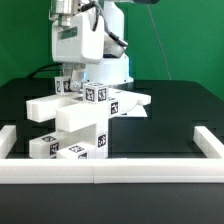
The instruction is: Assemble chair
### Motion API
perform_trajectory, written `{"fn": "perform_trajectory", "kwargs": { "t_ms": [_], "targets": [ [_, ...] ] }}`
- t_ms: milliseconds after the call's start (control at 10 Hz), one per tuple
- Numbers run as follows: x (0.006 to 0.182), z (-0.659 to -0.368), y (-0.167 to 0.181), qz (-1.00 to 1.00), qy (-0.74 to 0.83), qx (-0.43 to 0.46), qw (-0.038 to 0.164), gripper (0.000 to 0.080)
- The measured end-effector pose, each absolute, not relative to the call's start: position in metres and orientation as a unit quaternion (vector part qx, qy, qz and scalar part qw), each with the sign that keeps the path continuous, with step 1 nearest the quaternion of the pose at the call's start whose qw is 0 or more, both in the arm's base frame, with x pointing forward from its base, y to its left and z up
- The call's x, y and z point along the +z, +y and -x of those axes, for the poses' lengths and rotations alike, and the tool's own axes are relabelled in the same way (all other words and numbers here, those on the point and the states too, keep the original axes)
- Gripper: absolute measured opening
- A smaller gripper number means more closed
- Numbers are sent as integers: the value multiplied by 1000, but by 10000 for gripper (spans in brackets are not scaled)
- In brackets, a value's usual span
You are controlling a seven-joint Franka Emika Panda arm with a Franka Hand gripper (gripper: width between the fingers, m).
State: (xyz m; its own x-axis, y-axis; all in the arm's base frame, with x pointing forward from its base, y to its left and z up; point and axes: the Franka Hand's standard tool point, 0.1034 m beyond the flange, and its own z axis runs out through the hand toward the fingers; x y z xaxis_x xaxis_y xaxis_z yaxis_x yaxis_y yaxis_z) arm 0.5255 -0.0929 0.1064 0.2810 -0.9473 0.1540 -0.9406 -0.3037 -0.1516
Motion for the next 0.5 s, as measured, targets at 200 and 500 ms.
{"fn": "perform_trajectory", "kwargs": {
  "t_ms": [200,500],
  "targets": [
    [106,-525,-93,802,588,-107,15,288],
    [110,-526,-94,848,518,-109,10,567]
  ]
}}
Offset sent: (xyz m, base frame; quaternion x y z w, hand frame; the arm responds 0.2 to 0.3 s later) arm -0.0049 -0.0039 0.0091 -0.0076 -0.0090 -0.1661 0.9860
